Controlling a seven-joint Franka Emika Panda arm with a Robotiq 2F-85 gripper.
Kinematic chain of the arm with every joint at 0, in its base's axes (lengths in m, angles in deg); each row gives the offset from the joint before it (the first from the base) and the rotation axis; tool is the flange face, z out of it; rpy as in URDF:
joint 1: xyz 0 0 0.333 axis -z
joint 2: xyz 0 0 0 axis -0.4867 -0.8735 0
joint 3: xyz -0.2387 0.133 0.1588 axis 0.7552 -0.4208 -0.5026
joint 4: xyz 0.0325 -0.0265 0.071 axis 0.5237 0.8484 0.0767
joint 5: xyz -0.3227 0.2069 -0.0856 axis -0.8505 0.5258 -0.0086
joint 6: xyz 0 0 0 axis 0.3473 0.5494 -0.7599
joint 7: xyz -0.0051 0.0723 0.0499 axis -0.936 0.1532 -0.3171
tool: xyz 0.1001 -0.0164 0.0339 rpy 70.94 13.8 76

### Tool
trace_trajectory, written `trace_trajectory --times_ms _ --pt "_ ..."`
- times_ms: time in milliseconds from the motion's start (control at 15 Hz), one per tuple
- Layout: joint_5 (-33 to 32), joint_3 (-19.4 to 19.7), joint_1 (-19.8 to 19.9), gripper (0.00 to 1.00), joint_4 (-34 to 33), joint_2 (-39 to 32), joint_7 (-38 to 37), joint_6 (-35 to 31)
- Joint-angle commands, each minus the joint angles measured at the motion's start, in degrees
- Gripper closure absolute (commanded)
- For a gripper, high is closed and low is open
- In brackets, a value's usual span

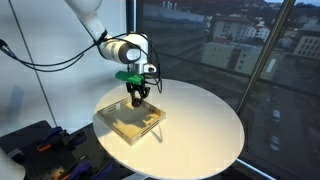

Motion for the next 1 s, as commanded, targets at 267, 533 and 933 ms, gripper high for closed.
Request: trace_trajectory --times_ms 267,533,933 --pt "-0.29 -0.04 1.10 0.67 -0.10 4.22 -0.10 4.41" --pt "-0.22 0.23 1.33 0.67 -0.15 5.29 -0.57 5.55" --pt "-1.05 1.61 1.35 0.67 -0.20 6.08 -4.02 5.82"
